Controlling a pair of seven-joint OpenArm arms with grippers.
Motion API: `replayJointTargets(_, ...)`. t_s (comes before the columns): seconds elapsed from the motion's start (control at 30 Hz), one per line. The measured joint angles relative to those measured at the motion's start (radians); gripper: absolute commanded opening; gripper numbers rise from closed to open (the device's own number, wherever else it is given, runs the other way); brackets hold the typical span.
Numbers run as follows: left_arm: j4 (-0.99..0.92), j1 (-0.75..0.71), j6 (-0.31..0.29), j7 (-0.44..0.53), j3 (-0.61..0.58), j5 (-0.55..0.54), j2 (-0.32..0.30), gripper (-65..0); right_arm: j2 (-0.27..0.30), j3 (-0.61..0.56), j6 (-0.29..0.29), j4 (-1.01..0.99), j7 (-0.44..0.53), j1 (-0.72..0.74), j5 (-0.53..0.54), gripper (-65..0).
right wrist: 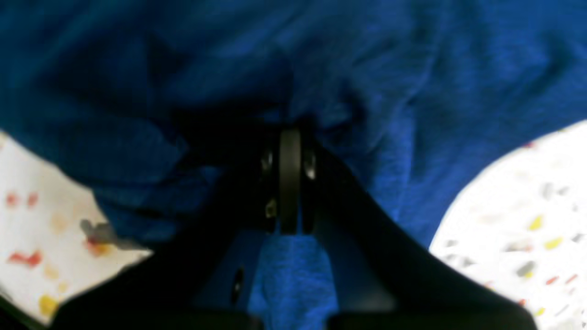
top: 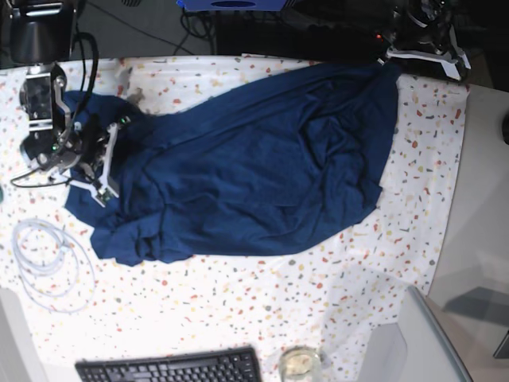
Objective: Layout the t-shirt on the table in an organized manner, then fold the t-shirt properly
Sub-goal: 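Reach both grippers into the shirt body and grasp the fabric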
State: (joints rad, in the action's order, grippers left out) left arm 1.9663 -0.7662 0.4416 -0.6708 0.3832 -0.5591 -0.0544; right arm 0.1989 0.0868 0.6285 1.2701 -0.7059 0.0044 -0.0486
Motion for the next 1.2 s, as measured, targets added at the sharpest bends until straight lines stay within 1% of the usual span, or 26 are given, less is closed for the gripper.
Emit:
replayJointTargets(0.07, -0.005, 0.043, 0.0, -0.01, -0.001, 0.0, 0.002, -48.4, 0.005, 0.0, -0.003, -0.021, 0.0, 0.017, -0.001, -64.2)
replayJointTargets(0.17, -0.031, 0.154, 0.0, -0.013, -0.025, -0.002, -0.003, -48.4, 0.02, 0.0, -0.004, -0.019, 0.003, 0.014, 0.003, -64.2)
replayJointTargets(0.23, -0.052, 0.232, 0.001, 0.002, -0.072, 0.004, -0.009, -48.5, 0.028, 0.0, -0.004, -0.016, 0.002, 0.013, 0.003, -64.2)
replayJointTargets(0.3, -0.097, 0.306, -0.005, -0.008, -0.122, -0.001, -0.024, -49.2, 0.03, 0.0, -0.007, -0.014, -0.002, 0.014, -0.004, -64.2)
replayJointTargets(0.37, -0.188, 0.393, 0.0, -0.008, -0.167, 0.002, -0.029, -55.1, 0.03, 0.001, -0.008, -0.013, -0.004, 0.014, -0.004, -64.2)
replayJointTargets(0.43, -0.304, 0.471, 0.004, -0.003, -0.196, 0.01, -0.033, -63.2, 0.028, 0.0, -0.008, -0.013, -0.004, 0.014, -0.003, -64.2)
replayJointTargets(0.47, -0.354, 0.499, 0.003, -0.006, -0.21, 0.006, -0.032, -65.0, 0.029, 0.0, -0.008, -0.013, -0.004, 0.013, -0.004, -64.2)
replayJointTargets(0.6, -0.499, 0.572, 0.001, -0.007, -0.233, 0.003, -0.027, -65.0, 0.029, 0.0, -0.008, -0.021, -0.004, 0.02, -0.003, -64.2)
replayJointTargets(0.7, -0.573, 0.649, 0.0, 0.006, -0.23, 0.004, -0.032, -65.0, 0.03, 0.0, -0.008, -0.085, 0.004, 0.069, 0.005, -64.2)
replayJointTargets(0.8, -0.668, 0.745, -0.001, 0.01, -0.23, 0.004, -0.038, -65.0, 0.03, 0.001, -0.011, -0.179, 0.061, 0.139, 0.0, -64.2)
replayJointTargets(0.93, -0.801, 0.868, -0.011, 0.012, -0.233, 0.0, -0.054, -65.0, 0.033, 0.001, -0.01, -0.273, 0.094, 0.201, 0.009, -64.2)
replayJointTargets(0.97, -0.833, 0.898, -0.01, 0.012, -0.233, 0.009, -0.054, -65.0, 0.033, 0.001, -0.01, -0.299, 0.1, 0.224, 0.004, -64.2)
replayJointTargets(1.03, -0.875, 0.947, -0.006, 0.009, -0.233, 0.063, -0.046, -65.0, 0.03, 0.001, -0.01, -0.343, 0.121, 0.259, 0.0, -64.2)
replayJointTargets(1.13, -0.9, 0.98, -0.003, 0.0, -0.234, 0.106, -0.036, -65.0, 0.031, 0.001, -0.011, -0.38, 0.14, 0.281, 0.004, -64.2)
replayJointTargets(1.17, -0.903, 0.988, -0.003, 0.0, -0.233, 0.114, -0.031, -65.0, 0.031, 0.001, -0.02, -0.39, 0.145, 0.29, 0.003, -64.2)
replayJointTargets(1.2, -0.908, 0.999, 0.002, 0.0, -0.233, 0.127, -0.027, -65.0, 0.03, 0.001, -0.042, -0.395, 0.146, 0.297, 0.002, -64.4)
